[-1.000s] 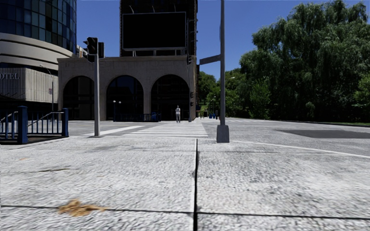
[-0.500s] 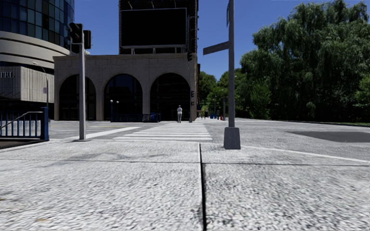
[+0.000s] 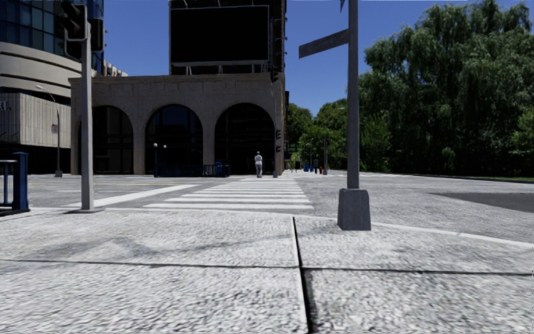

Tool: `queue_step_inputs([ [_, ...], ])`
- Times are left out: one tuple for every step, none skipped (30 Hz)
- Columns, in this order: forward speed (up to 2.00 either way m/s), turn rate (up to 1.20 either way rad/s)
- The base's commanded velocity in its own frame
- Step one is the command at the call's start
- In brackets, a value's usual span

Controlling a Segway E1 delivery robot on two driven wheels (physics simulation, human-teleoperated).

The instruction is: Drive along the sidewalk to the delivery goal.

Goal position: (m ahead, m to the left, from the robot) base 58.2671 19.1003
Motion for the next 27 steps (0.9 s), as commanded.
queue_step_inputs([
  [2.0, 0.0],
  [2.0, 0.0],
  [2.0, 0.0],
  [2.0, 0.0],
  [2.0, 0.0],
  [2.0, 0.0],
  [2.0, 0.0],
  [2.0, 0.0],
  [2.0, 0.0],
  [2.0, 0.0],
  [2.0, 0.0],
  [2.0, 0.0],
  [2.0, 0.0],
  [2.0, 0.0],
  [2.0, 0.0],
  [2.0, 0.0],
  [2.0, 0.0],
  [2.0, 0.0],
  [2.0, 0.0],
  [2.0, 0.0],
  [2.0, 0.0],
  [2.0, 0.0],
  [2.0, 0.0],
  [2.0, 0.0],
  [2.0, 0.0],
  [2.0, 0.0],
  [2.0, 0.0],
])
